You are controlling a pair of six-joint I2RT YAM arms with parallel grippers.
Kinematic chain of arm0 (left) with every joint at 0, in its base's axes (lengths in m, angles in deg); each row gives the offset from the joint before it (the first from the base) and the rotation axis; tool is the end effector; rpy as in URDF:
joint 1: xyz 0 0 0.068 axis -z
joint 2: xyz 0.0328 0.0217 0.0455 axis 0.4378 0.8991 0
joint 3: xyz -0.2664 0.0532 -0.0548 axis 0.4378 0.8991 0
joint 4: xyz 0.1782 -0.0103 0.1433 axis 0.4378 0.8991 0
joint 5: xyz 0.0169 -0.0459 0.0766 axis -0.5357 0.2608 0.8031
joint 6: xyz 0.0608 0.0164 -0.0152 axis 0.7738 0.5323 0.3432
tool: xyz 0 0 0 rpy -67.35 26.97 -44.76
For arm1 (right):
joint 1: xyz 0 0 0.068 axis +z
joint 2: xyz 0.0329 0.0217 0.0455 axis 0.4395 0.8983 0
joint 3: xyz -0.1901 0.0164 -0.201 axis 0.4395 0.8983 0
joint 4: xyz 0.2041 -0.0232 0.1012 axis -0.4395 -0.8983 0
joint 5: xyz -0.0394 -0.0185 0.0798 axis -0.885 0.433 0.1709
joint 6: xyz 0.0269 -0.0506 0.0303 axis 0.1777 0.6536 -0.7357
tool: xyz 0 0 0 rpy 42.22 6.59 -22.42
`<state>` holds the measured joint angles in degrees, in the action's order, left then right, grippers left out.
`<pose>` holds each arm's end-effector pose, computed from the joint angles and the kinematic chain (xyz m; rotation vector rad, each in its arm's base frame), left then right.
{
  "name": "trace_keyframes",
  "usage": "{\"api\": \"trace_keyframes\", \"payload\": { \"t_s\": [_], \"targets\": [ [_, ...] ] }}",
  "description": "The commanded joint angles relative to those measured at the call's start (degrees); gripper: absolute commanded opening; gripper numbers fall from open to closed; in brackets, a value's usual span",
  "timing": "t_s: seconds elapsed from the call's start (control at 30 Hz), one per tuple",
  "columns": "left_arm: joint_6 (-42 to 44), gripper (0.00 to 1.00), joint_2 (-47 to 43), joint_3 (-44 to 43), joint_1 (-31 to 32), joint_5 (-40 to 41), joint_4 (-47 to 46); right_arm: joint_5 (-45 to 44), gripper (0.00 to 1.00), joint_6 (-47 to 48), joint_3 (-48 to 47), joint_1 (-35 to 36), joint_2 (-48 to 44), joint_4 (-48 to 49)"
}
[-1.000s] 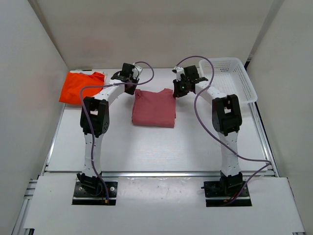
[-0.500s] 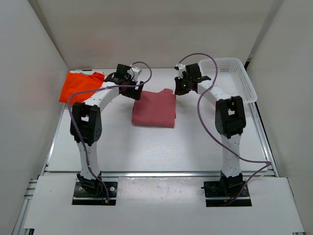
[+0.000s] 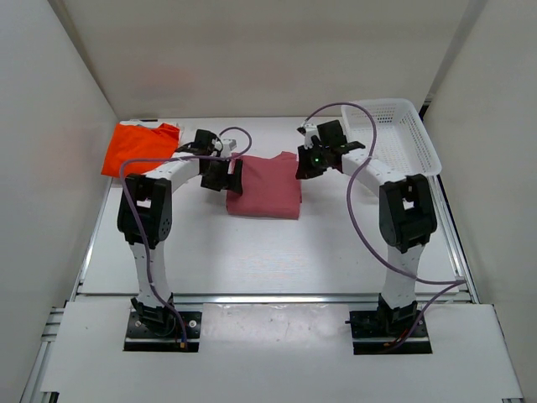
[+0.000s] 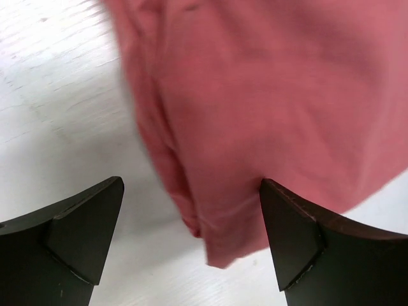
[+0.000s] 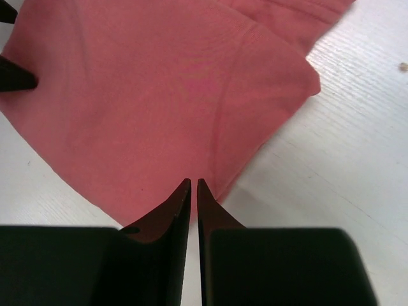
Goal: Fold and stack the t-shirts
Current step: Put the neatly folded tshirt into the corner of the board with the left arm
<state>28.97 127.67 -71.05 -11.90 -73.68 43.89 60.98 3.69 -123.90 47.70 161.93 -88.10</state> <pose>0.3850 -0.1133 0.1868 0.4100 2.6576 -0.5235 0.3900 0.1727 0.2327 -0.5857 2.3216 0.5887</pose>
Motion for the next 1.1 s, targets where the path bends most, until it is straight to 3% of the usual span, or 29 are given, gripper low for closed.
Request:
{"api": "trace_keyframes", "payload": {
  "t_s": [0.0, 0.37, 0.83, 0.9, 0.97, 1.03, 1.07],
  "targets": [
    [-1.0, 0.99, 1.1, -1.2, -1.1, -2.4, -0.9, -0.4, 0.12, -1.3, -0.7, 0.3, 1.6, 0.8],
    [-4.3, 0.98, 8.7, -2.5, -1.1, -10.4, -2.0, -4.6, 0.19, 0.1, -0.5, -0.1, 5.5, 0.4],
    [-8.3, 0.99, 14.4, -3.4, -0.8, -17.4, -2.1, -1.3, 0.14, -0.6, -4.4, 1.4, 10.2, -0.4],
    [-7.9, 0.95, 15.5, -4.2, 0.3, -16.5, -0.9, -0.5, 0.15, -1.1, -4.7, 1.5, 10.2, -0.2],
    [-7.2, 0.85, 15.5, -6.2, 1.1, -15.2, 0.0, 0.2, 0.14, -1.3, -4.5, 1.8, 10.2, 0.0],
    [-7.4, 0.62, 16.3, -7.0, 1.8, -14.7, 0.2, 1.2, 0.14, -1.4, -4.4, 2.1, 10.7, 0.0],
    [-7.2, 0.57, 16.6, -7.0, 2.1, -14.7, 0.0, 1.2, 0.14, -1.4, -4.3, 2.3, 10.5, 0.3]
  ]
}}
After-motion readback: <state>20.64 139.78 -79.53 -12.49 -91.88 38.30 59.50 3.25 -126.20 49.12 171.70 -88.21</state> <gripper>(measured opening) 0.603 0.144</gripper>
